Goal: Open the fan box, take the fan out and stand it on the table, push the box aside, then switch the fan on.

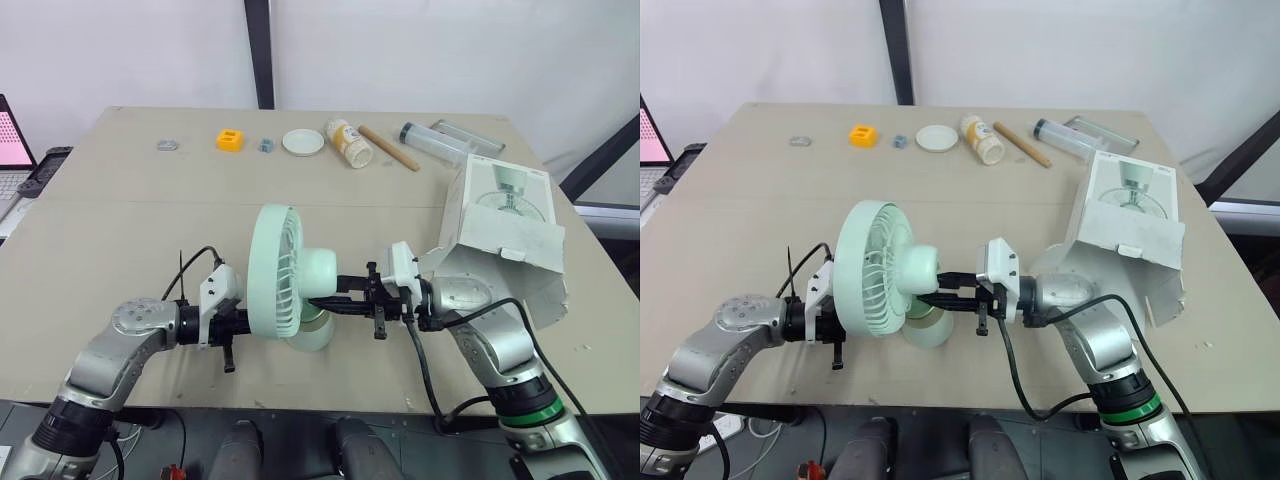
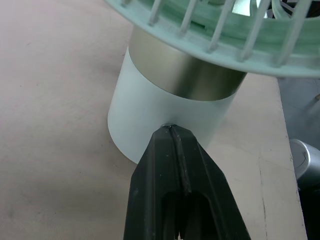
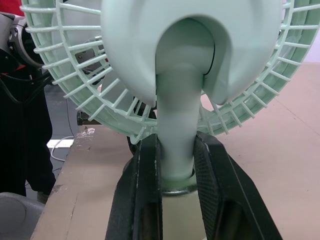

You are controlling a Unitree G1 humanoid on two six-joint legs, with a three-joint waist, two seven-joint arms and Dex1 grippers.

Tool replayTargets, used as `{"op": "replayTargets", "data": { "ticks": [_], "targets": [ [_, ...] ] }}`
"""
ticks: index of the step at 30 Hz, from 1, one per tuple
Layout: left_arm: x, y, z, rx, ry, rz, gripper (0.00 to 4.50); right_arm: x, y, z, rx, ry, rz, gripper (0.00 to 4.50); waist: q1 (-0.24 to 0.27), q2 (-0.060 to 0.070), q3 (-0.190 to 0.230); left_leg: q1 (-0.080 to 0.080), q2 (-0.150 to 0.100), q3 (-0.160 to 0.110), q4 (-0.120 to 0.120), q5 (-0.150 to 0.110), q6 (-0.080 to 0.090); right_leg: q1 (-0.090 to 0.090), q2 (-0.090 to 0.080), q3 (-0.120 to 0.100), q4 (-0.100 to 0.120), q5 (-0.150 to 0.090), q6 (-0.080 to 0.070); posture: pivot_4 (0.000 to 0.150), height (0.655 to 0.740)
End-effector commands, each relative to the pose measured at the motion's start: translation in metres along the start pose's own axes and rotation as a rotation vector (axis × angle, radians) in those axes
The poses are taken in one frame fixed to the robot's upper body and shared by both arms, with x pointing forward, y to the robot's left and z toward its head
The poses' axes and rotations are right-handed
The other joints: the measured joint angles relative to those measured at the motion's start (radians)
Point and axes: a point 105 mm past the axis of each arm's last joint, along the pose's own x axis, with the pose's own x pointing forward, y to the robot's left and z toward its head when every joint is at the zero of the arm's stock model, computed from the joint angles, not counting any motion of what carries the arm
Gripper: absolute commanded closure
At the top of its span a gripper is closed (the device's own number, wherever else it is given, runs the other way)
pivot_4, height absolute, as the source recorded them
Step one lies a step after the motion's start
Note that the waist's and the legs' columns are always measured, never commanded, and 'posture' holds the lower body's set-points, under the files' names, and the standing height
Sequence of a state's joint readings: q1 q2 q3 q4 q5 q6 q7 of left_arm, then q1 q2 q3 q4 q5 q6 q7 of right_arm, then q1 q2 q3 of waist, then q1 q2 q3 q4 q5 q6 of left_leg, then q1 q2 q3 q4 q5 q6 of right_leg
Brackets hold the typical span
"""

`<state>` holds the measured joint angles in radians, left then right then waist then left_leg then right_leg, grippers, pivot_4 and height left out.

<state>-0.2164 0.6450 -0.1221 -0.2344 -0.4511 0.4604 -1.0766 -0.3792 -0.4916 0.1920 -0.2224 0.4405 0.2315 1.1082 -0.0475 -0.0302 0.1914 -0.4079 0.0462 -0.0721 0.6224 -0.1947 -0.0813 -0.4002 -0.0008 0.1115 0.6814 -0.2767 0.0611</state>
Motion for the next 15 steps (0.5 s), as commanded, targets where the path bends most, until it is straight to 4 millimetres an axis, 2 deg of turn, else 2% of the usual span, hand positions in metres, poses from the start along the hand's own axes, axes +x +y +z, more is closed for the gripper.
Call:
{"op": "replayTargets", "data": {
  "ticks": [1, 15],
  "targets": [
    [0.0081, -0.0097, 0.0121, 0.047, -0.034, -0.052, 4.48, -0.0016, 0.0024, -0.0073, 0.004, 0.039, -0.001, 4.17, 0.000, 0.000, 0.000, 0.000, 0.000, 0.000, 0.000, 0.000, 0.000, 0.000, 0.000, 0.000, 0.000, 0.000, 0.000, 0.150, 0.7400],
    [0.0082, -0.0093, 0.0114, 0.056, -0.027, -0.055, 4.48, -0.0026, 0.0032, -0.0093, 0.005, 0.044, 0.003, 4.17, 0.000, 0.000, 0.000, 0.000, 0.000, 0.000, 0.000, 0.000, 0.000, 0.000, 0.000, 0.000, 0.000, 0.000, 0.000, 0.150, 0.7400]
  ]
}}
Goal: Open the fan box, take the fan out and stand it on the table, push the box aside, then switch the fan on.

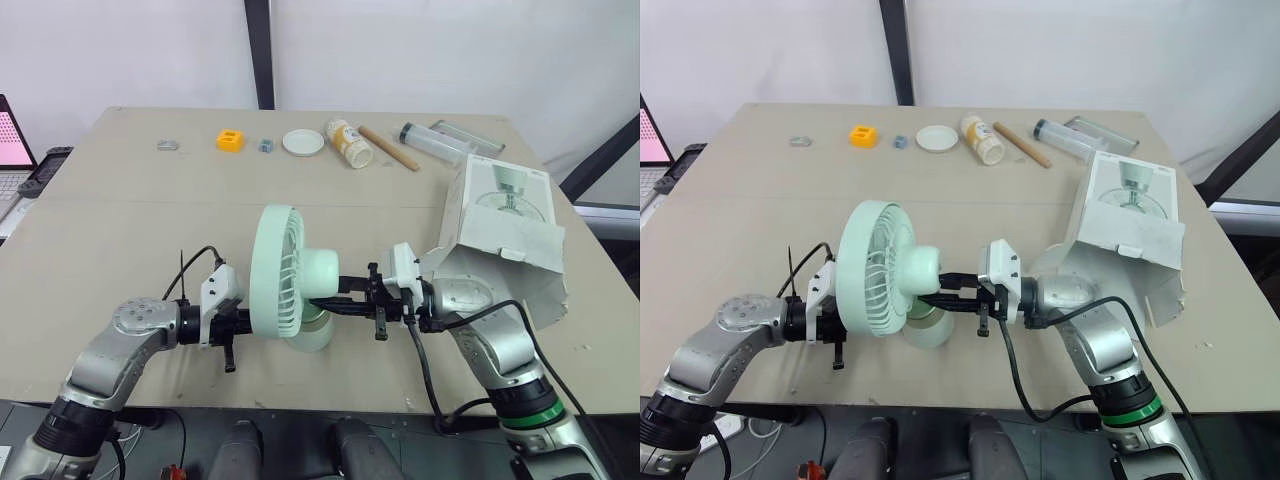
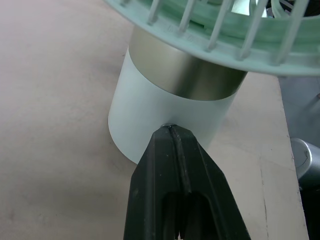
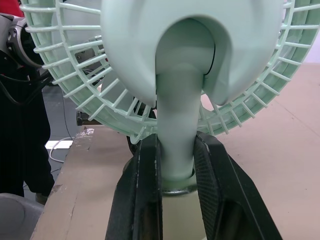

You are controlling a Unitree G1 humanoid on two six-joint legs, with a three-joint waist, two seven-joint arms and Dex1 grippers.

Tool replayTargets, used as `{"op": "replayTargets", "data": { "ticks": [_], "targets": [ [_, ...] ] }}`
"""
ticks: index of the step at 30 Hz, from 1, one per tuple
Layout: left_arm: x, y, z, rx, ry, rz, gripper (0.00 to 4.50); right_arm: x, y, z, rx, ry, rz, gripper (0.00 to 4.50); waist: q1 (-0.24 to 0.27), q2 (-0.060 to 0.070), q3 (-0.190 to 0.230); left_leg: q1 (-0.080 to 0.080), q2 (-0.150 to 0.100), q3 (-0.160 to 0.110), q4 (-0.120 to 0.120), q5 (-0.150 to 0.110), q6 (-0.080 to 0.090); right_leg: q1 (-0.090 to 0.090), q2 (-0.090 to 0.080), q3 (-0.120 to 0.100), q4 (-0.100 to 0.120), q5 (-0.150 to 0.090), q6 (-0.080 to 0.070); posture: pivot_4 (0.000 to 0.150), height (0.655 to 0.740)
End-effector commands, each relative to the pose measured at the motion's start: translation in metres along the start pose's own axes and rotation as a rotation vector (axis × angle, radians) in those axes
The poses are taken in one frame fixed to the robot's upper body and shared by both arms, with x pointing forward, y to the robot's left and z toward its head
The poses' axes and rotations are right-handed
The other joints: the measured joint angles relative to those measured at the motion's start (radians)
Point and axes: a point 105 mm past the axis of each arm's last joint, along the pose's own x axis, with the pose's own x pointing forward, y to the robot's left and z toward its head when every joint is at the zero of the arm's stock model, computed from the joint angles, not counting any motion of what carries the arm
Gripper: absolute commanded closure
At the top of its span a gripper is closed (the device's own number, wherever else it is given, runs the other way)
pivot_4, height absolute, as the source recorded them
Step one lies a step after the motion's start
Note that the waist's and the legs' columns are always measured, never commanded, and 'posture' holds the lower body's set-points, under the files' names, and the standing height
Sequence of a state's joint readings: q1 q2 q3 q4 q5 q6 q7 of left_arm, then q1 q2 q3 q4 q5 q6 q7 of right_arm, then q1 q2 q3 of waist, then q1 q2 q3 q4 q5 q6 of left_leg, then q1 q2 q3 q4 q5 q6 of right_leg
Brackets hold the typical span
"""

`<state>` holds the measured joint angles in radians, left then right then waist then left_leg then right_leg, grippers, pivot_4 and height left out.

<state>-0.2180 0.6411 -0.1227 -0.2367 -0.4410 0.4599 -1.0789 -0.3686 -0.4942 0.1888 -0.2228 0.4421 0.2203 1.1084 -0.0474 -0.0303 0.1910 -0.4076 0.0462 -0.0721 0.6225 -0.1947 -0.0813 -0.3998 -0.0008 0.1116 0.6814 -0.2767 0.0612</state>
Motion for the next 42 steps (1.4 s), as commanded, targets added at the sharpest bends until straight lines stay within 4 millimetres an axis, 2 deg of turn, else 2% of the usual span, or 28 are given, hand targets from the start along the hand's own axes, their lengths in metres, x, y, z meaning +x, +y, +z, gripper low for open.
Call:
{"op": "replayTargets", "data": {
  "ticks": [1, 22, 28, 35, 42],
  "targets": [
    [0.007, -0.009, 0.011, 0.049, -0.031, -0.055, 4.48, -0.001, 0.002, -0.008, 0.005, 0.047, 0.008, 4.17, 0.000, 0.000, 0.000, 0.000, 0.000, 0.000, 0.000, 0.000, 0.000, 0.000, 0.000, 0.000, 0.000, 0.000, 0.000, 0.150, 0.7400],
    [0.011, -0.008, 0.012, 0.065, -0.033, -0.075, 4.48, -0.004, 0.002, -0.010, 0.002, 0.058, 0.000, 4.17, 0.000, 0.000, 0.000, 0.000, 0.000, 0.000, 0.000, 0.000, 0.000, 0.000, 0.000, 0.000, 0.000, 0.000, 0.000, 0.150, 0.7400],
    [-0.003, -0.002, 0.017, 0.099, -0.056, -0.039, 4.48, -0.006, 0.001, -0.011, 0.004, 0.063, -0.005, 4.17, 0.000, 0.000, 0.000, 0.000, 0.000, 0.000, 0.000, 0.000, 0.000, 0.000, 0.000, 0.000, 0.000, 0.000, 0.000, 0.150, 0.7400],
    [-0.026, 0.017, 0.020, 0.155, -0.074, 0.058, 4.48, -0.010, -0.001, -0.013, 0.007, 0.074, -0.013, 4.17, -0.001, 0.000, 0.000, 0.000, 0.000, 0.000, 0.000, 0.000, 0.000, 0.000, 0.000, 0.000, 0.000, 0.000, 0.000, 0.150, 0.7400],
    [-0.032, 0.015, 0.019, 0.190, -0.081, 0.056, 4.48, -0.015, -0.003, -0.017, 0.012, 0.091, -0.025, 4.17, -0.001, 0.000, 0.000, 0.000, 0.000, 0.000, 0.000, 0.000, 0.000, 0.000, 0.000, 0.000, 0.000, 0.000, 0.000, 0.150, 0.7400]
  ]
}}
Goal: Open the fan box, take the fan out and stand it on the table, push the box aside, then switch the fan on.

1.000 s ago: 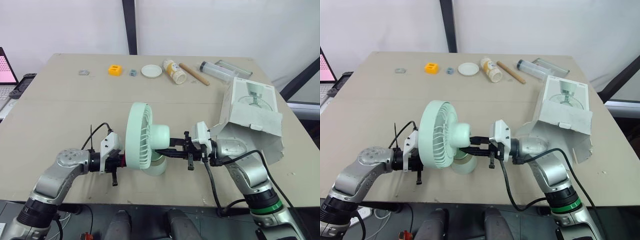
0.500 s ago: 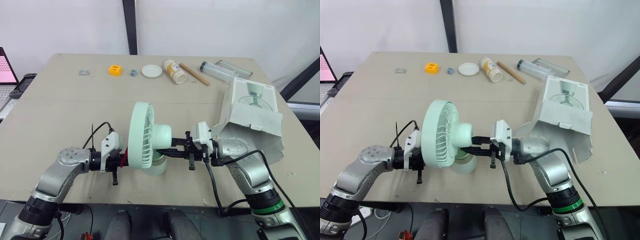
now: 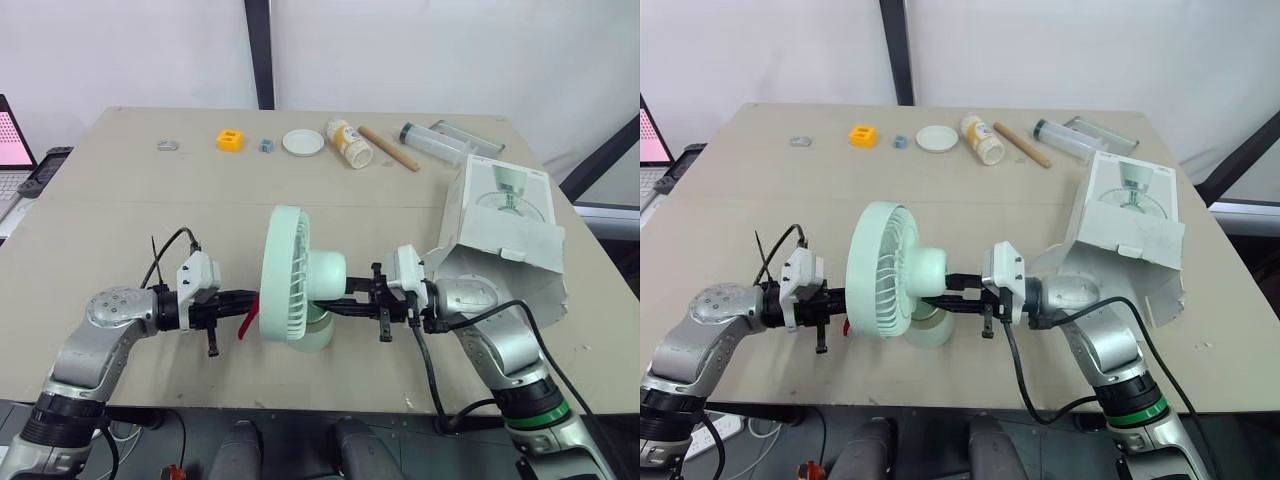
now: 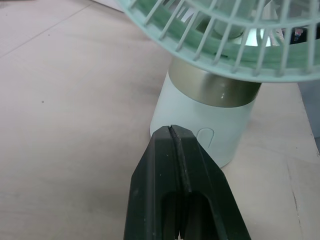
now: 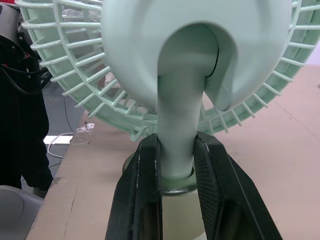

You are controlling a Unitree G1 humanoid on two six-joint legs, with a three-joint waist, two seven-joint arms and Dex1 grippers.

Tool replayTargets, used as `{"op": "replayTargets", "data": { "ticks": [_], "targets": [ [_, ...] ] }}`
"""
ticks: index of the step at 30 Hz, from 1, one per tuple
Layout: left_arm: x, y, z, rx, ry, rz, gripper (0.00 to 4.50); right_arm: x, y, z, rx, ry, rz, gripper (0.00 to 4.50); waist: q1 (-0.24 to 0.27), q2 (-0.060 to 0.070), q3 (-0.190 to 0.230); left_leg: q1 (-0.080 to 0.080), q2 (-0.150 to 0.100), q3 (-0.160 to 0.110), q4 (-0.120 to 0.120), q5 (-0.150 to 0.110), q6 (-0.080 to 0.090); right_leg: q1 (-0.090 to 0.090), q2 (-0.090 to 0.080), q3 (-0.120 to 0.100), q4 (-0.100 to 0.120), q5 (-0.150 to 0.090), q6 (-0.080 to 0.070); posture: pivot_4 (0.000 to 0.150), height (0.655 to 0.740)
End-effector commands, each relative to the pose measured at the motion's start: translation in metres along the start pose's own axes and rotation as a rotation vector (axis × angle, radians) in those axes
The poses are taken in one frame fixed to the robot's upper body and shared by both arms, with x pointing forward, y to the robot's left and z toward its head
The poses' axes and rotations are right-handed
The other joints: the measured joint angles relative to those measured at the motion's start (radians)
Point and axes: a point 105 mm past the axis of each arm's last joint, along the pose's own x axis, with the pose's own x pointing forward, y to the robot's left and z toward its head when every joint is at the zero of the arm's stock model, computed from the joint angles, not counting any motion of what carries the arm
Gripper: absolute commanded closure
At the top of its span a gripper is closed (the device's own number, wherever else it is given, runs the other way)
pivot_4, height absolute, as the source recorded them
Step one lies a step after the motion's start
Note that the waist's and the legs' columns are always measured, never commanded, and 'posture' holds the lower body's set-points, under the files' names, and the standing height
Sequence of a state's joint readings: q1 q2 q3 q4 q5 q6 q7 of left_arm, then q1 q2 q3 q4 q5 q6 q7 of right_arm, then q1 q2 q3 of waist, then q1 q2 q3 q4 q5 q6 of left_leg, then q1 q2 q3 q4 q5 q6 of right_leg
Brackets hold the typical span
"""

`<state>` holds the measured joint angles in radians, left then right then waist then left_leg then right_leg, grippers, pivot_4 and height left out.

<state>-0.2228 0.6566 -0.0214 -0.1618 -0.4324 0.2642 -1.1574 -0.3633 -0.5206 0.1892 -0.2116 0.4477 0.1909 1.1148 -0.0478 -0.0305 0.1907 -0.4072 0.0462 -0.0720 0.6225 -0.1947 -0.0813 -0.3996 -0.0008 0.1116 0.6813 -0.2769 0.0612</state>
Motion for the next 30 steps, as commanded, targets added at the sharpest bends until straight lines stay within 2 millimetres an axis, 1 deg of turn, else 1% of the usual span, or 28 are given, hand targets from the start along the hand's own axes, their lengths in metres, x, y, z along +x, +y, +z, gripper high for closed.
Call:
{"op": "replayTargets", "data": {
  "ticks": [1, 3, 5, 6, 7, 8, 9, 11, 14, 15, 16, 17, 19, 23, 25, 28, 30],
  "targets": [
    [-0.007, 0.000, 0.005, 0.036, -0.006, 0.005, 4.48, -0.010, -0.002, -0.016, 0.026, 0.080, -0.025, 4.17, 0.000, 0.000, 0.000, 0.000, 0.000, 0.000, 0.000, 0.000, 0.000, 0.000, 0.000, 0.000, 0.000, 0.000, 0.000, 0.150, 0.7400],
    [-0.007, -0.002, 0.005, 0.006, -0.006, -0.011, 4.48, -0.011, -0.003, -0.016, 0.028, 0.080, -0.029, 4.17, 0.000, 0.000, 0.000, 0.000, 0.000, 0.000, 0.000, 0.000, 0.000, 0.000, 0.000, 0.000, 0.000, 0.000, 0.000, 0.150, 0.7400],
    [-0.007, -0.003, 0.007, -0.020, -0.014, -0.018, 3.92, -0.012, -0.004, -0.016, 0.030, 0.078, -0.034, 4.17, 0.000, -0.001, 0.000, 0.000, 0.000, 0.000, 0.000, 0.000, 0.000, 0.000, 0.000, 0.000, 0.000, 0.000, 0.000, 0.150, 0.7400],
    [-0.007, -0.003, 0.008, -0.011, -0.019, -0.018, 3.83, -0.012, -0.004, -0.015, 0.030, 0.076, -0.037, 4.17, 0.000, -0.001, 0.000, 0.000, 0.000, 0.000, 0.000, 0.000, 0.000, 0.000, 0.000, 0.000, 0.000, 0.000, 0.000, 0.150, 0.7400],
    [-0.007, -0.002, 0.009, -0.004, -0.023, -0.016, 3.13, -0.012, -0.005, -0.014, 0.031, 0.071, -0.040, 4.17, 0.000, -0.001, 0.000, 0.000, 0.000, 0.000, 0.000, 0.000, 0.000, 0.000, 0.000, 0.000, 0.000, 0.000, 0.000, 0.150, 0.7400],
    [-0.006, -0.002, 0.009, -0.002, -0.025, -0.016, 2.78, -0.012, -0.006, -0.013, 0.033, 0.063, -0.046, 4.17, 0.000, -0.001, 0.000, 0.000, 0.000, 0.000, 0.000, 0.000, 0.000, 0.000, 0.000, 0.000, 0.000, 0.000, 0.000, 0.150, 0.7400],
    [-0.006, -0.002, 0.010, -0.002, -0.025, -0.017, 2.66, -0.012, -0.007, -0.011, 0.036, 0.053, -0.052, 4.17, 0.000, -0.001, 0.000, 0.000, 0.000, 0.000, 0.000, 0.000, 0.000, 0.000, 0.000, 0.000, 0.000, 0.000, 0.000, 0.150, 0.7400],
    [-0.005, -0.002, 0.010, -0.003, -0.027, -0.017, 1.76, -0.010, -0.013, 0.003, 0.058, -0.007, -0.074, 4.17, 0.000, -0.001, 0.000, 0.000, 0.000, 0.000, 0.000, 0.000, 0.000, 0.000, 0.000, 0.000, 0.000, 0.000, 0.000, 0.150, 0.7400],
    [-0.005, -0.001, 0.012, -0.003, -0.038, -0.013, 1.22, -0.009, -0.020, 0.020, 0.062, -0.049, -0.074, 4.17, 0.000, 0.000, 0.000, 0.000, 0.000, 0.000, 0.000, 0.000, 0.000, 0.000, 0.000, 0.000, 0.000, 0.000, 0.000, 0.150, 0.7400],
    [-0.005, 0.000, 0.013, -0.005, -0.047, -0.008, 0.67, -0.009, -0.024, 0.025, 0.061, -0.059, -0.077, 4.17, 0.000, 0.000, 0.000, -0.001, 0.000, 0.000, 0.000, 0.000, 0.000, 0.000, 0.000, 0.000, 0.000, 0.000, 0.000, 0.150, 0.7400],
    [-0.005, 0.002, 0.015, -0.019, -0.066, 0.004, 0.47, -0.010, -0.029, 0.030, 0.066, -0.075, -0.084, 4.17, 0.000, 0.000, 0.000, -0.001, 0.000, 0.000, 0.000, 0.000, 0.000, -0.001, 0.000, 0.000, 0.000, 0.000, 0.000, 0.150, 0.7400],
    [-0.005, 0.003, 0.018, -0.032, -0.084, 0.015, 0.04, -0.010, -0.034, 0.035, 0.072, -0.089, -0.091, 4.17, 0.000, 0.000, 0.001, -0.001, 0.000, 0.000, 0.000, 0.000, 0.000, -0.001, 0.000, 0.000, 0.000, 0.000, 0.000, 0.150, 0.7400],
    [-0.005, 0.005, 0.021, -0.045, -0.104, 0.026, 0.04, -0.012, -0.044, 0.039, 0.075, -0.098, -0.098, 4.17, 0.000, 0.000, 0.001, -0.001, 0.000, 0.000, 0.000, 0.000, 0.000, -0.002, 0.000, 0.000, 0.000, 0.000, 0.000, 0.150, 0.7400],
    [-0.008, 0.009, 0.022, -0.048, -0.114, 0.059, 0.04, -0.015, -0.068, 0.040, 0.050, -0.079, -0.098, 4.17, -0.002, 0.000, 0.001, -0.002, 0.000, 0.000, -0.001, 0.000, 0.000, -0.003, 0.000, 0.000, 0.000, 0.000, 0.000, 0.150, 0.7400],
    [-0.008, 0.009, 0.021, -0.045, -0.112, 0.063, 0.04, -0.016, -0.072, 0.040, 0.049, -0.081, -0.097, 4.17, -0.002, 0.000, 0.001, -0.002, 0.000, 0.000, -0.001, 0.000, 0.000, -0.003, 0.000, 0.000, 0.000, 0.000, -0.001, 0.150, 0.7400],
    [-0.009, 0.011, 0.023, -0.039, -0.127, 0.086, 0.04, -0.012, -0.094, 0.044, 0.018, -0.078, -0.088, 4.17, -0.005, 0.002, 0.003, -0.004, 0.000, 0.000, -0.001, 0.000, 0.000, -0.004, 0.000, 0.000, 0.000, 0.002, -0.004, 0.150, 0.7400],
    [-0.008, 0.011, 0.024, -0.037, -0.131, 0.092, 0.04, -0.008, -0.104, 0.045, 0.007, -0.076, -0.077, 4.17, -0.005, 0.003, 0.003, -0.004, 0.000, 0.000, -0.001, 0.000, 0.000, -0.005, 0.000, 0.000, 0.000, 0.004, -0.007, 0.150, 0.7400]
  ]
}}
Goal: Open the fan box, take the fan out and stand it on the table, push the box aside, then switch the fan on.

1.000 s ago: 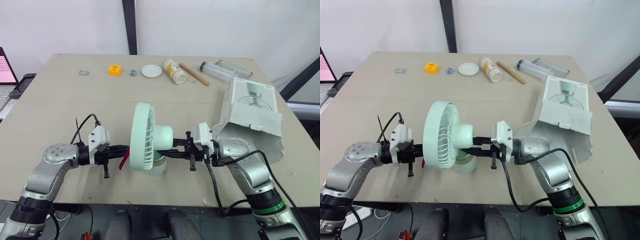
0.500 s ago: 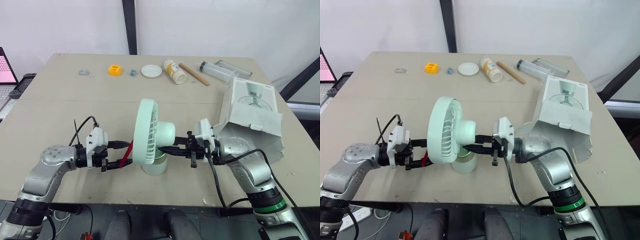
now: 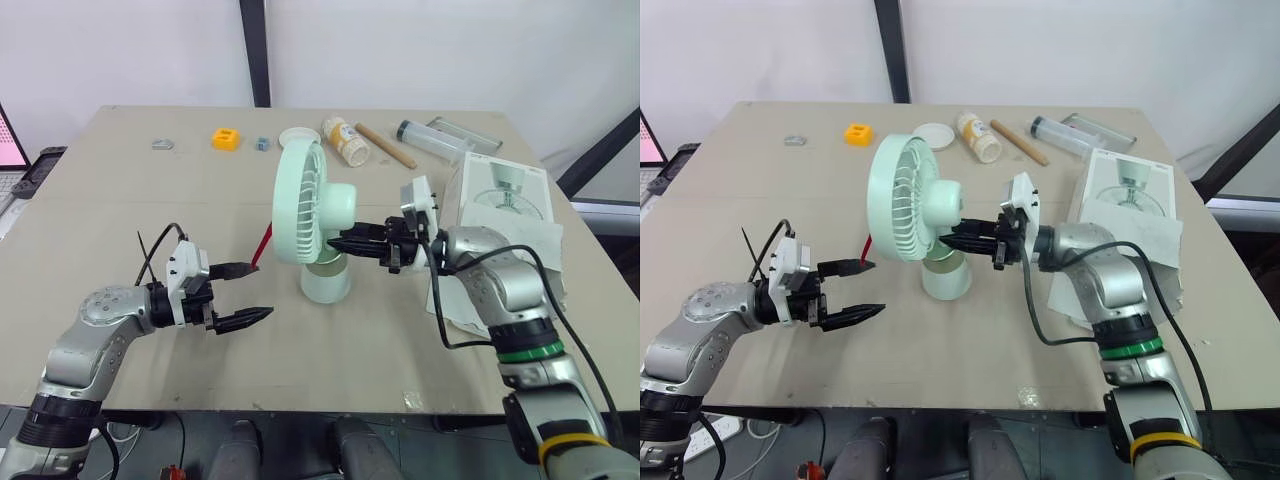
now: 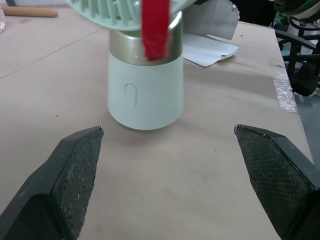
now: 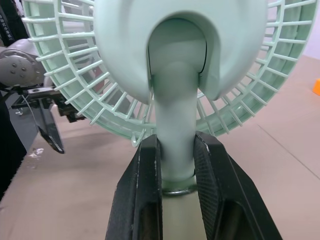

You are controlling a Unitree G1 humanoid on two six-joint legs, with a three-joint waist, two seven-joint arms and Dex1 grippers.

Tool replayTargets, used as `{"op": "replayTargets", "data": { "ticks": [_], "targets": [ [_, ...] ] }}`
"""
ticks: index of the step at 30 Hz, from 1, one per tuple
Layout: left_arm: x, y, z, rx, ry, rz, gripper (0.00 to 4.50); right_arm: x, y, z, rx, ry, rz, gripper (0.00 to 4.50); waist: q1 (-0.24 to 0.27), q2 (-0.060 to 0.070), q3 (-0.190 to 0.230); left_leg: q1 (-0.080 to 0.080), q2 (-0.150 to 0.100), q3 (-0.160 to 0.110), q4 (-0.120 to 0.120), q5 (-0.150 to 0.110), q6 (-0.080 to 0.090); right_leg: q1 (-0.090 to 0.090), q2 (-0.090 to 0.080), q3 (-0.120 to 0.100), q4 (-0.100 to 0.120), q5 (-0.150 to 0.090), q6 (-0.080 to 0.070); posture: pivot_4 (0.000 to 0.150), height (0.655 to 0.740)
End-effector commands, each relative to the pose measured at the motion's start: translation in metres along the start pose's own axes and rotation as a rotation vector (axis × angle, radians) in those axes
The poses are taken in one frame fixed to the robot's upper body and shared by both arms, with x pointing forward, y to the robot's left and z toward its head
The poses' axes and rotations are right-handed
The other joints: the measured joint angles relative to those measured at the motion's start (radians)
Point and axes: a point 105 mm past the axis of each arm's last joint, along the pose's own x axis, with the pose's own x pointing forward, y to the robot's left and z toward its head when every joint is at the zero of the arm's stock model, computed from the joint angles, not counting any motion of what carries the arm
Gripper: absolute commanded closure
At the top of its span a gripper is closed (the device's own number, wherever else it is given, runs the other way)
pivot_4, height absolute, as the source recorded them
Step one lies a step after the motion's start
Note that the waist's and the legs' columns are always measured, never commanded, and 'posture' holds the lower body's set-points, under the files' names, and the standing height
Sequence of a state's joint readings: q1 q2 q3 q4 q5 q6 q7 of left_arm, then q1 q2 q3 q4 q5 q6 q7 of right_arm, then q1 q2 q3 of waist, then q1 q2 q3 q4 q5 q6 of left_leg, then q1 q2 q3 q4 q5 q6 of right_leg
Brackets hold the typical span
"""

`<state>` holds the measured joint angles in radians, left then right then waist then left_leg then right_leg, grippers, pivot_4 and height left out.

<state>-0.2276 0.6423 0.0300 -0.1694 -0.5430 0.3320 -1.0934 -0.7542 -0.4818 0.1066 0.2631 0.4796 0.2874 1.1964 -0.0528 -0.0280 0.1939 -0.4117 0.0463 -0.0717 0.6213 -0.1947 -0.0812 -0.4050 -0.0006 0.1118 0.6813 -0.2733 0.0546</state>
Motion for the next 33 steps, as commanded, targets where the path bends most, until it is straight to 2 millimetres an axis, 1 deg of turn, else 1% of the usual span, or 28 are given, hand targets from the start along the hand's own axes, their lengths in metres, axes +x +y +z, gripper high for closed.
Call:
{"op": "replayTargets", "data": {
  "ticks": [1, 4, 8, 11, 15, 18, 25, 26, 28, 29, 30, 31, 33],
  "targets": [
    [-0.002, 0.000, 0.012, 0.045, -0.037, 0.019, 0.04, 0.006, -0.014, 0.028, -0.113, -0.061, 0.034, 4.17, -0.002, 0.000, 0.000, 0.000, 0.000, 0.000, 0.000, 0.000, 0.000, 0.000, 0.000, 0.000, 0.000, 0.000, 0.000, 0.150, 0.7400],
    [-0.003, -0.001, 0.013, 0.047, -0.040, 0.025, 0.04, 0.013, -0.025, 0.029, -0.129, -0.051, 0.051, 4.17, -0.005, 0.000, 0.000, 0.000, 0.000, 0.000, 0.000, 0.000, 0.000, 0.000, 0.000, 0.000, 0.000, 0.000, -0.001, 0.150, 0.7400],
    [-0.006, 0.000, 0.015, 0.050, -0.043, 0.042, 0.04, 0.021, -0.033, 0.030, -0.139, -0.052, 0.076, 4.17, -0.006, 0.001, 0.000, -0.001, 0.000, 0.000, -0.001, 0.000, 0.000, -0.001, 0.000, 0.000, 0.000, 0.000, -0.001, 0.150, 0.7400],
    [-0.007, 0.000, 0.016, 0.051, -0.047, 0.057, 0.04, 0.025, -0.035, 0.028, -0.140, -0.052, 0.089, 4.17, -0.006, 0.001, 0.001, -0.002, 0.000, 0.000, -0.001, 0.000, 0.000, -0.002, 0.000, 0.000, 0.000, 0.001, -0.001, 0.150, 0.7400],
    [-0.010, 0.001, 0.016, 0.054, -0.047, 0.083, 0.04, 0.032, -0.037, 0.017, -0.131, -0.020, 0.106, 4.17, -0.006, 0.002, 0.001, -0.002, 0.000, 0.000, -0.002, 0.000, 0.000, -0.002, 0.000, -0.001, 0.000, 0.001, -0.002, 0.150, 0.7400],
    [-0.010, 0.000, 0.016, 0.057, -0.044, 0.092, 0.04, 0.035, -0.038, 0.013, -0.130, -0.006, 0.113, 4.17, -0.008, 0.002, 0.001, -0.002, 0.000, 0.000, -0.002, 0.000, 0.000, -0.002, 0.000, -0.001, 0.000, 0.001, -0.002, 0.150, 0.7400],
    [-0.011, 0.000, 0.016, 0.062, -0.040, 0.108, 0.04, 0.034, -0.040, 0.004, -0.129, 0.034, 0.106, 4.17, -0.019, 0.002, 0.001, -0.002, 0.000, 0.000, -0.002, 0.000, 0.000, -0.002, 0.000, -0.001, 0.000, 0.001, -0.002, 0.150, 0.7400],
    [-0.011, 0.000, 0.016, 0.062, -0.040, 0.110, 0.00, 0.033, -0.040, 0.002, -0.131, 0.045, 0.107, 3.15, -0.021, 0.002, 0.001, -0.002, 0.000, 0.000, -0.002, 0.000, 0.000, -0.002, 0.000, -0.001, 0.000, 0.001, -0.002, 0.150, 0.7400],
    [-0.010, 0.000, 0.015, 0.062, -0.039, 0.112, 0.00, 0.031, -0.041, 0.001, -0.137, 0.058, 0.107, 2.48, -0.024, 0.002, 0.001, -0.002, 0.000, 0.000, -0.002, 0.000, 0.000, -0.002, 0.000, -0.001, 0.000, 0.001, -0.002, 0.150, 0.7400],
    [-0.010, 0.000, 0.015, 0.062, -0.039, 0.113, 0.00, 0.030, -0.041, 0.000, -0.139, 0.061, 0.107, 1.93, -0.024, 0.002, 0.001, -0.001, 0.000, 0.000, -0.002, 0.000, 0.000, -0.002, 0.000, -0.001, 0.000, 0.001, -0.002, 0.150, 0.7400],
    [-0.010, 0.001, 0.015, 0.062, -0.039, 0.114, 0.00, 0.028, -0.041, 0.000, -0.144, 0.067, 0.105, 1.72, -0.025, 0.002, 0.001, -0.002, 0.000, 0.000, -0.002, 0.000, 0.000, -0.002, 0.000, -0.001, 0.000, 0.001, -0.002, 0.150, 0.7400],
    [-0.009, 0.001, 0.015, 0.062, -0.039, 0.115, 0.00, 0.025, -0.042, -0.001, -0.146, 0.072, 0.101, 1.17, -0.025, 0.002, 0.001, -0.001, 0.000, 0.000, -0.002, 0.000, 0.000, -0.002, 0.000, -0.001, 0.000, 0.001, -0.002, 0.150, 0.7400],
    [-0.009, 0.002, 0.014, 0.061, -0.038, 0.119, 0.00, 0.019, -0.043, -0.003, -0.159, 0.084, 0.088, 0.41, -0.025, 0.002, 0.001, -0.002, 0.000, 0.000, -0.002, 0.000, 0.000, -0.002, 0.000, -0.001, 0.000, 0.001, -0.002, 0.150, 0.7400]
  ]
}}
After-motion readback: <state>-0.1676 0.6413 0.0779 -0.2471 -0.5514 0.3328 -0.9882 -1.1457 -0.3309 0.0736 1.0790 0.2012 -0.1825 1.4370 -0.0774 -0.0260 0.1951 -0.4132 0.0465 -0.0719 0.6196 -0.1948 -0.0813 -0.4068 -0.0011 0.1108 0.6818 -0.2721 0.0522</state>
